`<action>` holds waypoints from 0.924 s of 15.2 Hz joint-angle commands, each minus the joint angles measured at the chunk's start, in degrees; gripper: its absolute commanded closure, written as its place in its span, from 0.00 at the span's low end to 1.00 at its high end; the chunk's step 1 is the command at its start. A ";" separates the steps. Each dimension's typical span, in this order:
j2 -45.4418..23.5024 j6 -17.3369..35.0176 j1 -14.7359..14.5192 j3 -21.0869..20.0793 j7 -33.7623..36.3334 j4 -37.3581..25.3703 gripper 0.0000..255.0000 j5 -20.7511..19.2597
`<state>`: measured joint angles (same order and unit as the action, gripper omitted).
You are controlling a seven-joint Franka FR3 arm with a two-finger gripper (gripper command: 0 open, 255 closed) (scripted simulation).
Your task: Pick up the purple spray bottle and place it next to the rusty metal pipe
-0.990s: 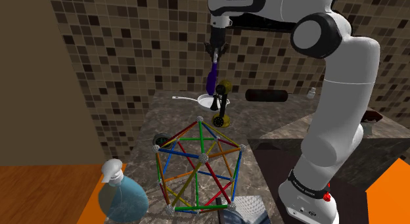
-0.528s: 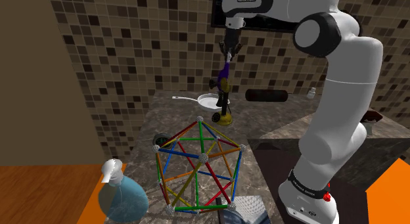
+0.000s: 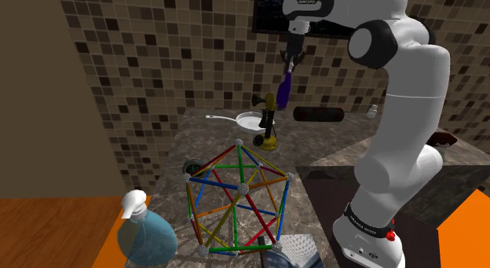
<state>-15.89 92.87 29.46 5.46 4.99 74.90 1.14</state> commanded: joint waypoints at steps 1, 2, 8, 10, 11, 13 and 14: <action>-1.26 -0.36 1.59 0.76 -2.38 -1.64 1.00 0.42; -2.08 -0.73 2.48 1.16 -3.61 -2.81 1.00 0.68; -3.94 0.76 4.91 2.16 -6.97 -3.14 1.00 1.34; -3.50 2.53 4.82 2.15 -6.96 -0.93 1.00 1.29; -3.32 3.40 4.78 2.14 -6.96 0.12 1.00 1.27; -3.01 5.09 4.71 2.13 -6.96 2.12 1.00 1.23; -2.89 5.92 4.68 2.12 -6.96 3.07 1.00 1.22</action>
<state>-18.89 97.94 34.18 7.60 -1.99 77.04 2.37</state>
